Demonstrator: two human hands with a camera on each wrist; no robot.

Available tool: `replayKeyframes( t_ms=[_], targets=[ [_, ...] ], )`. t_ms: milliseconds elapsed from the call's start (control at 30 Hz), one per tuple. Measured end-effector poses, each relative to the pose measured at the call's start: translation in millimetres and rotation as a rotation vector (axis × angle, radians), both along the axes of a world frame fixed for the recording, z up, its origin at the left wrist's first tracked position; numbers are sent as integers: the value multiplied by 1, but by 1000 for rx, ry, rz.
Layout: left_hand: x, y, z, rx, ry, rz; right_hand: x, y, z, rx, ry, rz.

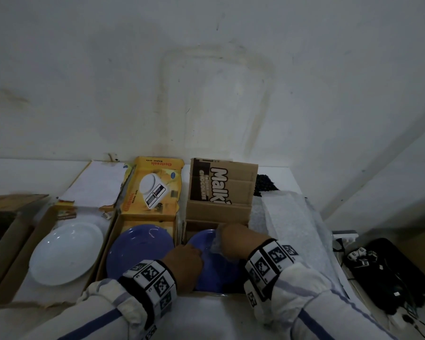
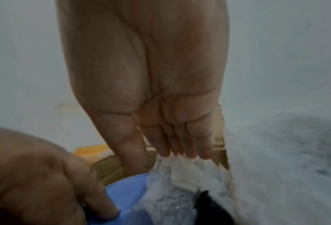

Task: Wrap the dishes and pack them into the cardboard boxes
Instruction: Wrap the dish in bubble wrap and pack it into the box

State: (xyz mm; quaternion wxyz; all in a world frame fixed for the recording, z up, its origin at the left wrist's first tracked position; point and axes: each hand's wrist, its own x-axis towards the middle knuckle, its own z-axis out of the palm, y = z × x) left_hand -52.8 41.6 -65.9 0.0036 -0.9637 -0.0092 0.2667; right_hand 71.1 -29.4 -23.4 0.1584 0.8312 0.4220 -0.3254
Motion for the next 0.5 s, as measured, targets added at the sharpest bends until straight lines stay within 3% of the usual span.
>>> replayKeyframes(
  t_ms=[100,233,400,500],
  targets=[
    [1,0,-1,2,10,7,4,-4,-11,-36,10,92],
    [0,1,-4,-6,9,16,7,-4,-16,-46,29,15],
    [0,1,-4,-14,3,15,13,-2,-12,-70,-15,186],
    [0,0,-2,-10,-4,5,9,-2,-9,-83,-11,159]
  ],
)
